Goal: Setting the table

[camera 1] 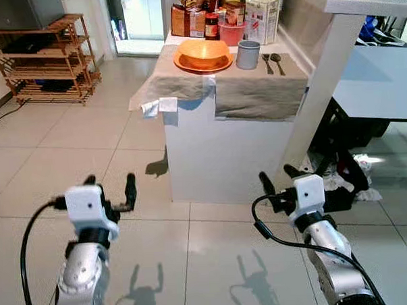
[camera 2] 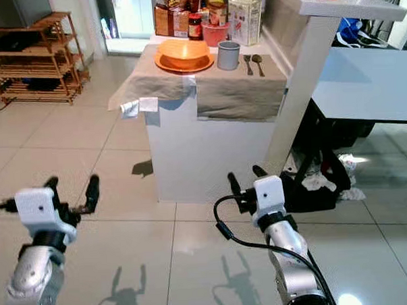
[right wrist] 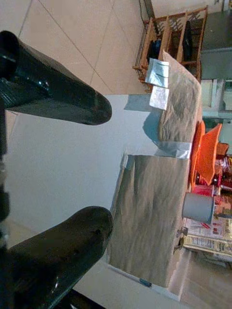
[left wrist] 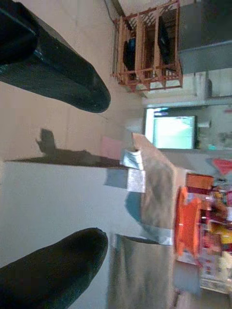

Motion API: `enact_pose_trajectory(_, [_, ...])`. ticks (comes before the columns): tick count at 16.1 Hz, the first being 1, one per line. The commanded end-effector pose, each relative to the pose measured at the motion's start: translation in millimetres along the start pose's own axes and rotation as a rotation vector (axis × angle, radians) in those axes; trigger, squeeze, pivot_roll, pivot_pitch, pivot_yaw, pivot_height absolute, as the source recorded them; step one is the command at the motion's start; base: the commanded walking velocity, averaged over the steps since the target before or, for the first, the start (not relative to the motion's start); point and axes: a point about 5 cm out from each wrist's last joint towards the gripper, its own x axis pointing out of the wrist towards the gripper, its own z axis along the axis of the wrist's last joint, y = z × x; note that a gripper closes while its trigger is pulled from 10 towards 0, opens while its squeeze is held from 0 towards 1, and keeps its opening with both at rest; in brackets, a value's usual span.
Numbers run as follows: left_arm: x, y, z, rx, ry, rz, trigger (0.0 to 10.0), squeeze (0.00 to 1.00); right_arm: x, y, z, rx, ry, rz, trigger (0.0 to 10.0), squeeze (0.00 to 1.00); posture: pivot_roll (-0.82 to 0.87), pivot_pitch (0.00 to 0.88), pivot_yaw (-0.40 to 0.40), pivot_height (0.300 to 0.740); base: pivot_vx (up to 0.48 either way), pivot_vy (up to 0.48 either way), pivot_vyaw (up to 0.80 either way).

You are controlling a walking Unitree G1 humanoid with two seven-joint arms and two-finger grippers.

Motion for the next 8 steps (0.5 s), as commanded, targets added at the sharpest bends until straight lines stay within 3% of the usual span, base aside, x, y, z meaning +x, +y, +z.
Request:
enact_pose_trajectory(1, [-0.7, -0.4, -11.1, 0.032, 0.070, 0.000, 10.0, 1.00, 3.9, -4.3, 6.0, 0.001, -0.021, -0.020, 10.0, 0.00, 0.04, 0.000, -0.028, 0.740, 0.000, 0.000, 0.00])
enact_pose_trajectory(2, [-1.7, -0.1, -14.4, 0.036, 0.087, 0.003, 10.0, 0.37, 3.8, -3.9, 5.0, 0.002, -0.015, -0.021, 10.0, 0.00, 0.04, 0.000, -0.028, 0.740, 0.000, 0.000, 0.00])
enact_pose_trajectory(3, [-3.0, -0.2, -15.1, 0.042, 0.086, -0.001, 10.0, 0.00, 2.4, -4.3, 2.3, 0.005, -0.002, -0.029, 10.0, 0.00, 0.04, 0.000, -0.030, 0.740, 0.000, 0.000, 0.00])
enact_pose_trajectory(6, [-2.1, -3.0, -10.7, 0.042, 0.064, -0.017, 10.0, 0.00, 0.0, -7.6, -1.3, 0.002, 0.014, -0.048, 10.0, 0.00, 0.04, 0.000, -0.029, 0.740, 0.000, 0.000, 0.00])
enact_pose_trajectory(8, [-0.6, -8.0, -7.4, -0.015, 0.068, -0.052, 10.0, 0.00, 1.0, -11.6, 1.7, -0.018, -0.004, -0.072, 10.0, 0.00, 0.03, 0.000, -0.029, 0.740, 0.461, 0.000, 0.00])
